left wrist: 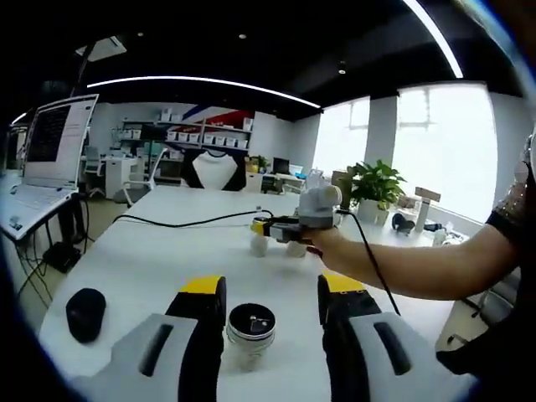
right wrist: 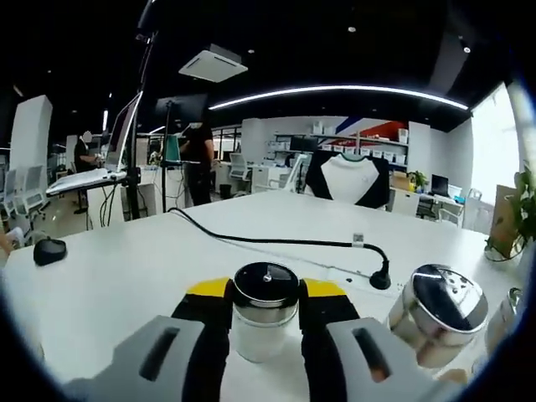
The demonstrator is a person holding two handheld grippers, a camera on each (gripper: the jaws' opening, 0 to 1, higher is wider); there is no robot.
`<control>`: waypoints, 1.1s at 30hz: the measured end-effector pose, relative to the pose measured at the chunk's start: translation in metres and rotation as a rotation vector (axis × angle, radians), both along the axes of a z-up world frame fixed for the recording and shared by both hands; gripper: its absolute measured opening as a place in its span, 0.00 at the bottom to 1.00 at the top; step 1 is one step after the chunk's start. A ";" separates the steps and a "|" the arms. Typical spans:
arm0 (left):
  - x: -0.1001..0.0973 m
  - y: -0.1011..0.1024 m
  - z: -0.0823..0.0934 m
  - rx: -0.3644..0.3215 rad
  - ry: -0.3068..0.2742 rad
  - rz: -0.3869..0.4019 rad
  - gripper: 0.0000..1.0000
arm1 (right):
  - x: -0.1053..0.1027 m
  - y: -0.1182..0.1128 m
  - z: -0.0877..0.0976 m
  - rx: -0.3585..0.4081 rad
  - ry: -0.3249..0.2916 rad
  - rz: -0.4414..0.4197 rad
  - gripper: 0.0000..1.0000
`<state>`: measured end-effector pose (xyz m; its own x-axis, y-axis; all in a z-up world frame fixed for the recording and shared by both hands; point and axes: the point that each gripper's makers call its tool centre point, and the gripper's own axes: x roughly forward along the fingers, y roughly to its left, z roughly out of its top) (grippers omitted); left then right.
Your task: Rotate the seasoning bottle until the label or dispensing opening points toward the visible target arrow and the bottle remains upright within the marked orientation range
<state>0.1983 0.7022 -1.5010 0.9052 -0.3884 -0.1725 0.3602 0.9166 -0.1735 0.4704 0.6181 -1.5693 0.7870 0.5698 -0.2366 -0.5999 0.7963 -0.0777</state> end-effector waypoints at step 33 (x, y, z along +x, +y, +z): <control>-0.022 -0.135 -0.026 0.117 0.047 -0.285 0.48 | -0.258 -0.065 0.072 0.150 0.036 0.332 0.27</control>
